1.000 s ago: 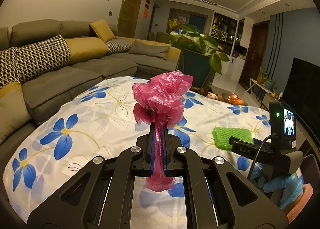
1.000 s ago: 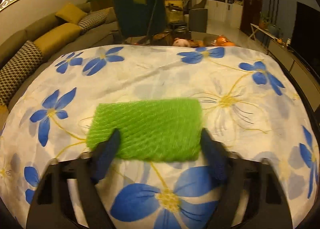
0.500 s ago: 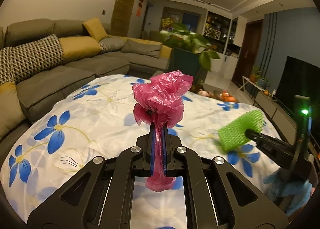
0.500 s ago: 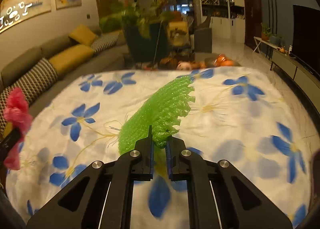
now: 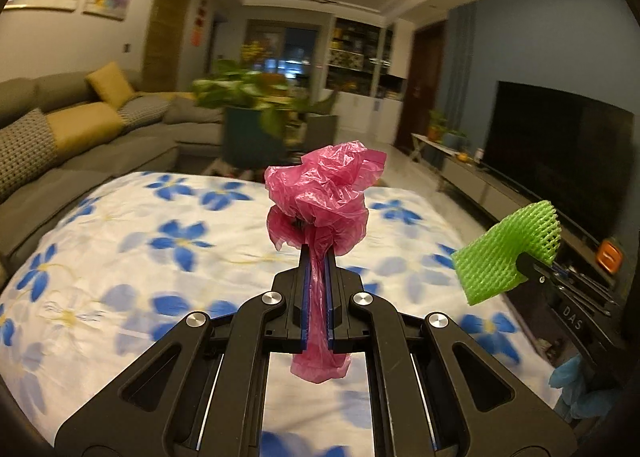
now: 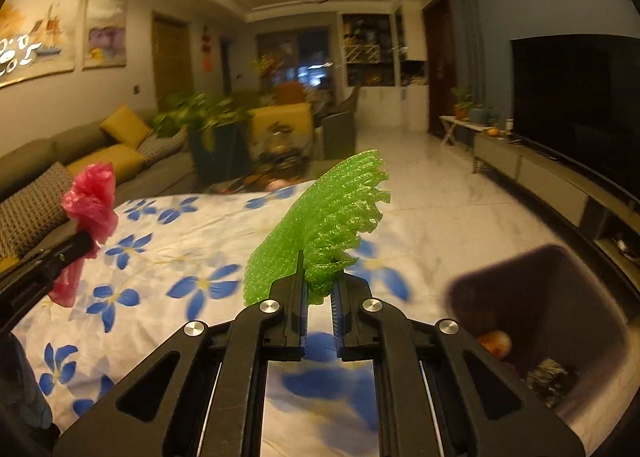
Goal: Collect trash
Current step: 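Carry the pink bag and green sleeve over the grey bin, then open both tools over the bin to drop the bag and sleeve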
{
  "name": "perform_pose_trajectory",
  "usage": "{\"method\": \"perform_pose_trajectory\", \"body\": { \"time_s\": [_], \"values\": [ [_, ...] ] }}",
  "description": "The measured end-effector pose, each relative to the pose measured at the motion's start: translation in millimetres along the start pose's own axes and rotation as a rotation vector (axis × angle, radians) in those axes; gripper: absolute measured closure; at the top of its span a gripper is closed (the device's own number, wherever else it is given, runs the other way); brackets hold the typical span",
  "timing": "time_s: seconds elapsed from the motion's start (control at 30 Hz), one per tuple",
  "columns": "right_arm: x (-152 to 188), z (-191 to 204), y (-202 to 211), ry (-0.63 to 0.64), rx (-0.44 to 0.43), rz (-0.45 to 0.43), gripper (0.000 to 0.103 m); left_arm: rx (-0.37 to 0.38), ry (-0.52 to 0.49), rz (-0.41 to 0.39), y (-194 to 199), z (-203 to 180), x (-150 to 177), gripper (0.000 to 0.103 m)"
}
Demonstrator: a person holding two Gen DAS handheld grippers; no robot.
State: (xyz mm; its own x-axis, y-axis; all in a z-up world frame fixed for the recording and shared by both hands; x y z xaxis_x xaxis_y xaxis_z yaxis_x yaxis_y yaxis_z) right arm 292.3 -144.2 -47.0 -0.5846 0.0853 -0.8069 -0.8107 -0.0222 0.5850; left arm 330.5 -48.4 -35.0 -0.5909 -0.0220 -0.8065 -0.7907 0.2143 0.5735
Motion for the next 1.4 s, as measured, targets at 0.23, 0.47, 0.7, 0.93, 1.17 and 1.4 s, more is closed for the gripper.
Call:
{"method": "perform_pose_trajectory", "body": {
  "time_s": [0.23,0.47,0.7,0.93,1.17,1.4],
  "values": [
    [15.2,-75.1,47.3,-0.091,0.141,-0.083,0.092,0.139,-0.140,0.002,-2.7,-101.2,12.1,0.098],
    [39.2,-146.0,80.1,-0.177,0.331,-0.140,0.092,0.309,-0.223,0.031,-14.6,-195.7,28.6,0.098],
    [50.9,-177.1,71.5,-0.225,0.367,-0.126,0.091,0.439,-0.284,0.086,-37.4,-259.0,45.5,0.097],
    [51.4,-187.2,62.5,-0.244,0.352,-0.115,0.088,0.518,-0.357,0.099,-46.1,-287.5,54.5,0.085],
    [52.3,-192.3,54.5,-0.253,0.338,-0.097,0.068,0.541,-0.271,0.089,-54.6,-267.1,47.8,0.035],
    [51.5,-184.3,58.5,-0.239,0.349,-0.104,0.047,0.420,-0.171,0.044,-48.3,-216.6,33.8,0.014]
  ]
}}
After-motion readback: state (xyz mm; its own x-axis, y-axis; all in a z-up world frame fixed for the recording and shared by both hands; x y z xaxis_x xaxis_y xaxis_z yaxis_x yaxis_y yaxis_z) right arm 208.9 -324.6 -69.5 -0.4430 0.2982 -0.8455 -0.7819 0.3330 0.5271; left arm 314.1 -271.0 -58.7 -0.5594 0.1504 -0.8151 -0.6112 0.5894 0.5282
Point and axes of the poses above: each gripper's, at about its wrist camera, not at the fingertips, and y roughly against the way its jaws point, z to its left, x to its underside, the point moved 8 cm from there along -y, roughly the way its jaws point, and after that the axes turned 12 degrees about z, right-handed, at the moved point
